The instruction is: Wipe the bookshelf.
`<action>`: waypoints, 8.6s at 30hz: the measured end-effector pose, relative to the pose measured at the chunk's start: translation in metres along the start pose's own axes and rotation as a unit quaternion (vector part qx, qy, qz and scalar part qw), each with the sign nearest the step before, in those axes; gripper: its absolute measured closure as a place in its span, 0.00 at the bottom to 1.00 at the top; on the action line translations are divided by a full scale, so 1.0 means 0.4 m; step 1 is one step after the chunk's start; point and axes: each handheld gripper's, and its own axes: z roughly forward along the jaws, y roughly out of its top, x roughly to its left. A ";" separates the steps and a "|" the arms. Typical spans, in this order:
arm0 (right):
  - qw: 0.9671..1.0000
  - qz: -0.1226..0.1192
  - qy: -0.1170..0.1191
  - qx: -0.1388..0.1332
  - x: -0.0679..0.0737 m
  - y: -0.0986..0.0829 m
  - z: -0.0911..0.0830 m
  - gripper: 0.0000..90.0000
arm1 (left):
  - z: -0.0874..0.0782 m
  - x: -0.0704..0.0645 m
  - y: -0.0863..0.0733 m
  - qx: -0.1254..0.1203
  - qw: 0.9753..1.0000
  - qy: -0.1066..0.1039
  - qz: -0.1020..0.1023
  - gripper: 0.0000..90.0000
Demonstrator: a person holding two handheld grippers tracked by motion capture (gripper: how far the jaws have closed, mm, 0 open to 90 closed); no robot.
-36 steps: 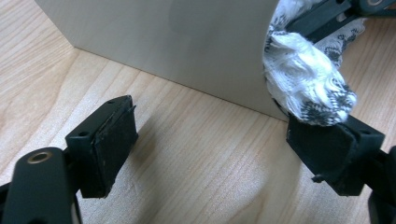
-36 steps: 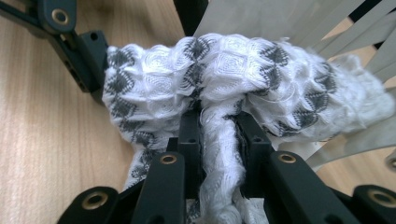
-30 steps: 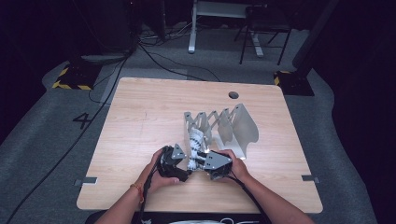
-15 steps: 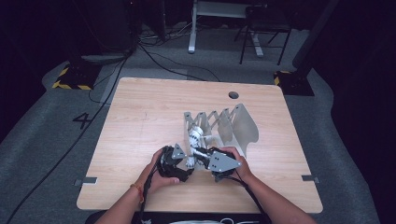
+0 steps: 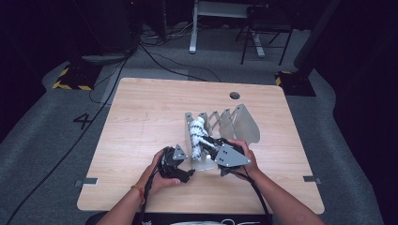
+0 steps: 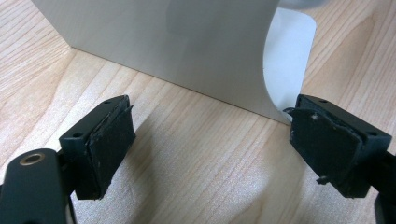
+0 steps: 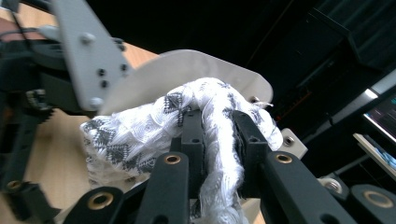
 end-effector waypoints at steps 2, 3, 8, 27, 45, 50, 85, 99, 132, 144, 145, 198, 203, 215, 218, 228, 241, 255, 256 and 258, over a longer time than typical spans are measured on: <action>1.000 0.006 -0.009 -0.002 -0.009 0.001 0.001 0.86 | 0.000 0.000 0.000 0.000 1.000 0.000 0.000 0.15; 1.000 0.007 -0.015 -0.005 -0.014 0.003 0.000 0.86 | 0.000 0.000 0.000 0.000 1.000 0.000 0.000 0.15; 1.000 0.010 -0.023 -0.018 -0.021 0.009 -0.002 0.87 | 0.000 0.000 0.000 0.000 1.000 0.000 0.000 0.15; 0.990 -0.001 0.099 0.096 0.063 -0.097 0.111 0.86 | 0.000 -0.001 0.000 -0.001 1.000 0.001 0.000 0.15; 0.996 0.002 0.057 0.064 0.037 -0.069 0.048 0.87 | 0.000 -0.001 0.000 -0.001 1.000 0.001 0.000 0.15; 0.999 -0.013 0.003 0.032 -0.002 -0.017 -0.002 0.87 | 0.000 0.000 0.001 0.001 1.000 -0.002 0.003 0.15; 0.996 -0.077 -0.015 0.044 0.008 0.027 -0.046 0.86 | 0.001 -0.002 0.002 0.000 1.000 -0.001 0.002 0.15; 0.987 -0.073 0.042 0.139 0.066 -0.078 0.049 0.86 | 0.001 -0.002 0.002 -0.001 1.000 0.001 0.003 0.15; 0.995 -0.061 -0.072 0.040 -0.029 0.041 -0.086 0.86 | 0.001 -0.002 0.002 0.000 1.000 0.002 0.003 0.16; 0.992 -0.070 0.011 0.108 0.063 -0.038 0.021 0.86 | 0.001 -0.002 0.002 -0.001 1.000 0.002 0.003 0.16; 0.991 -0.067 0.015 0.117 0.070 -0.049 0.031 0.86 | 0.001 -0.002 0.002 -0.001 1.000 0.002 0.003 0.16; 0.975 0.009 0.082 0.205 0.080 -0.147 0.118 0.86 | 0.001 -0.003 0.002 0.001 1.000 -0.001 0.002 0.16; 0.983 0.015 0.074 0.167 0.059 -0.107 0.087 0.86 | 0.001 -0.002 0.002 0.002 1.000 -0.002 0.004 0.16; 0.997 0.008 0.022 0.067 0.012 -0.001 -0.007 0.86 | 0.001 -0.002 0.002 0.001 1.000 -0.002 0.003 0.16; 0.999 0.009 -0.008 0.046 -0.013 0.013 -0.032 0.86 | 0.001 -0.002 0.002 0.002 1.000 -0.002 0.003 0.16; 0.998 0.019 -0.030 0.055 -0.056 -0.004 -0.055 0.86 | 0.001 -0.002 0.002 0.002 1.000 -0.002 0.004 0.16; 0.996 -0.048 0.001 0.073 0.020 -0.010 -0.019 0.85 | 0.001 -0.003 0.002 0.001 1.000 -0.002 0.001 0.16; 0.993 -0.047 0.039 0.099 0.076 -0.040 0.028 0.85 | 0.001 -0.002 0.002 0.001 1.000 -0.002 0.003 0.16; 0.992 -0.051 0.043 0.106 0.086 -0.050 0.039 0.85 | 0.001 -0.002 0.002 0.002 1.000 -0.002 0.002 0.16; 0.990 -0.055 0.054 0.122 0.103 -0.070 0.058 0.85 | 0.001 -0.002 0.002 0.001 1.000 -0.001 0.003 0.16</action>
